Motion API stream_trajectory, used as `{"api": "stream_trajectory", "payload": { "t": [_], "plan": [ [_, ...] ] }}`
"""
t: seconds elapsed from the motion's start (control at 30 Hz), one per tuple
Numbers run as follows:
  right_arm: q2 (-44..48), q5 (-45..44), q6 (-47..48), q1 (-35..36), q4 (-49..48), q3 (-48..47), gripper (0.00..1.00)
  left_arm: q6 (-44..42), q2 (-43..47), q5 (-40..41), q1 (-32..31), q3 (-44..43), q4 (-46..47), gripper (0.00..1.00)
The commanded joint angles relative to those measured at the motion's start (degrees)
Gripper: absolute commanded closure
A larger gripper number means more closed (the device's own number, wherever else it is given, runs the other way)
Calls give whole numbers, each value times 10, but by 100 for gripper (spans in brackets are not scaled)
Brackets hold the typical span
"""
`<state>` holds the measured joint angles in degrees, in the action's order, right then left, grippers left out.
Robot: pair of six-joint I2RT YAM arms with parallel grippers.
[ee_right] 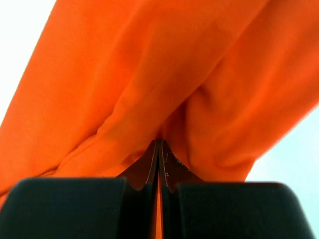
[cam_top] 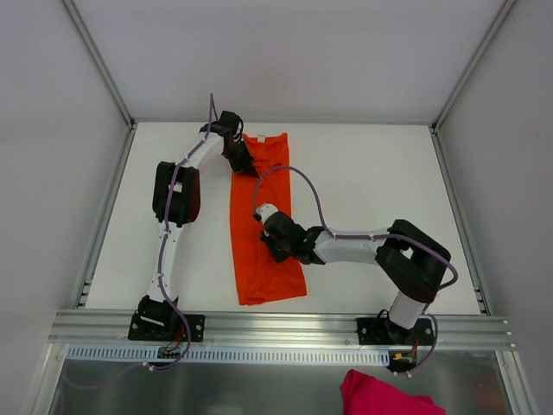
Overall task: Fold and stack the t-shirts
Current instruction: Rotate the tshirt 90 degrees
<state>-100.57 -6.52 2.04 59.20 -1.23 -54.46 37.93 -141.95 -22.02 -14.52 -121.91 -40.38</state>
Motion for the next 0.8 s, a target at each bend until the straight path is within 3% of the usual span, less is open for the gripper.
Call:
{"api": "stream_trajectory", "payload": {
  "t": [0.0, 0.37, 0.53, 0.6, 0.63, 0.77],
  "plan": [
    [33, -71, -37, 9, -11, 66, 99, -14, 17, 17, 9, 4, 9, 100],
    [88, -90, -60, 15, 36, 120, 99, 8, 0, 50, 40, -23, -8, 100],
    [100, -73, -67, 15, 55, 118, 99, 7, -5, 23, 49, -25, 25, 99],
    [94, -59, -68, 15, 58, 110, 99, 2, -5, 6, 49, -29, 42, 88],
    [92, -43, -68, 15, 62, 104, 99, -2, -5, -13, 49, -32, 56, 74],
    [86, -24, -69, 17, 66, 98, 99, -14, -2, -52, 49, -40, 79, 47]
  ]
}}
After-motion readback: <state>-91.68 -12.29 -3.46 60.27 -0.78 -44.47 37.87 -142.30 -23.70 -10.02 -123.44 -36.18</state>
